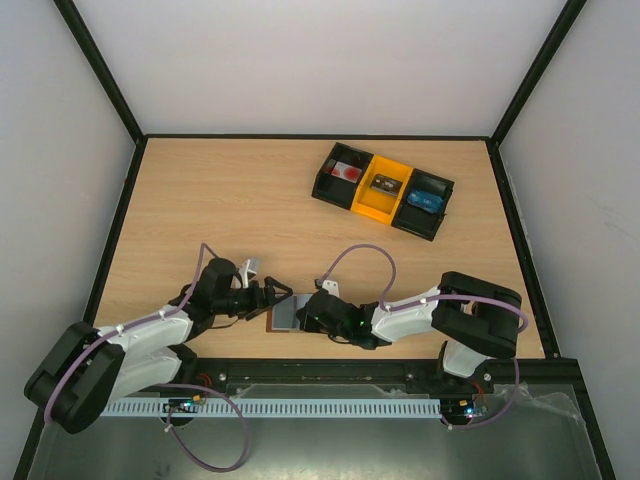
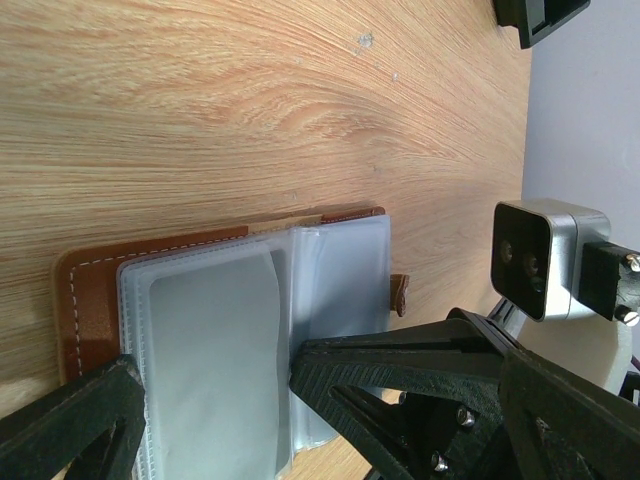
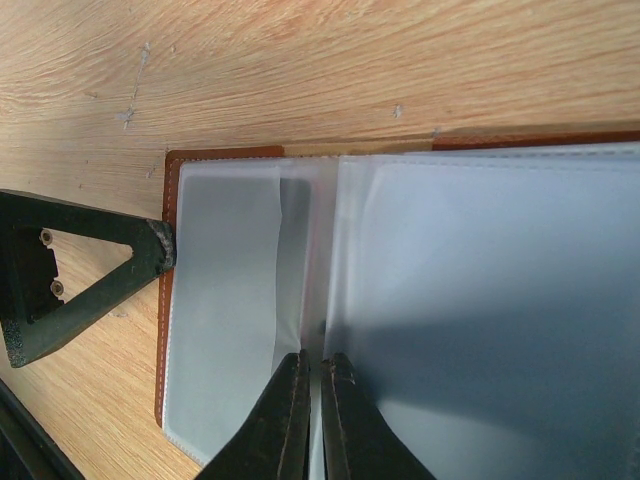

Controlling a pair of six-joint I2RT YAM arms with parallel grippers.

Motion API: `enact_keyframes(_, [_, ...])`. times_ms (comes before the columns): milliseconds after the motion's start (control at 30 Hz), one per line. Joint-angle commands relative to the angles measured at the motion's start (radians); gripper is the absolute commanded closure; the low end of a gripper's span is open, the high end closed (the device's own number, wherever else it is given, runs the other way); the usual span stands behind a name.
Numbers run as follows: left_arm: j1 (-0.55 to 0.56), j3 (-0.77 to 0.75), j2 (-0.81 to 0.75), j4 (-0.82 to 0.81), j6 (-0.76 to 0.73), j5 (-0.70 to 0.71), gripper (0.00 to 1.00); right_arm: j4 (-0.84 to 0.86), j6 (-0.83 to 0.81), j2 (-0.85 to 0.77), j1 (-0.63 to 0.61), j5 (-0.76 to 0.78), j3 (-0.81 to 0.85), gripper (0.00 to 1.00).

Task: Take the credit cards out of the card holder

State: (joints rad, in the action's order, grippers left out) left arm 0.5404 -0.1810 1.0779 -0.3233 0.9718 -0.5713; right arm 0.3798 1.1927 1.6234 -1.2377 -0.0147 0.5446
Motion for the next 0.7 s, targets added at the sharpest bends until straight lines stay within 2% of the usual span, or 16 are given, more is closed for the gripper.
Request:
enact_keyframes(0, [0.005, 0.009, -0.003, 0.002, -0.016, 0.003, 0.03, -0.025, 0.001, 0.017, -0.008, 0.035, -0.018, 0.94])
enact_keyframes(667, [0.029, 0.013, 0.015, -0.085, 0.035, -0.033, 0.02, -0.014, 0.005, 0.029, -0.008, 0.032, -0.017, 0.94])
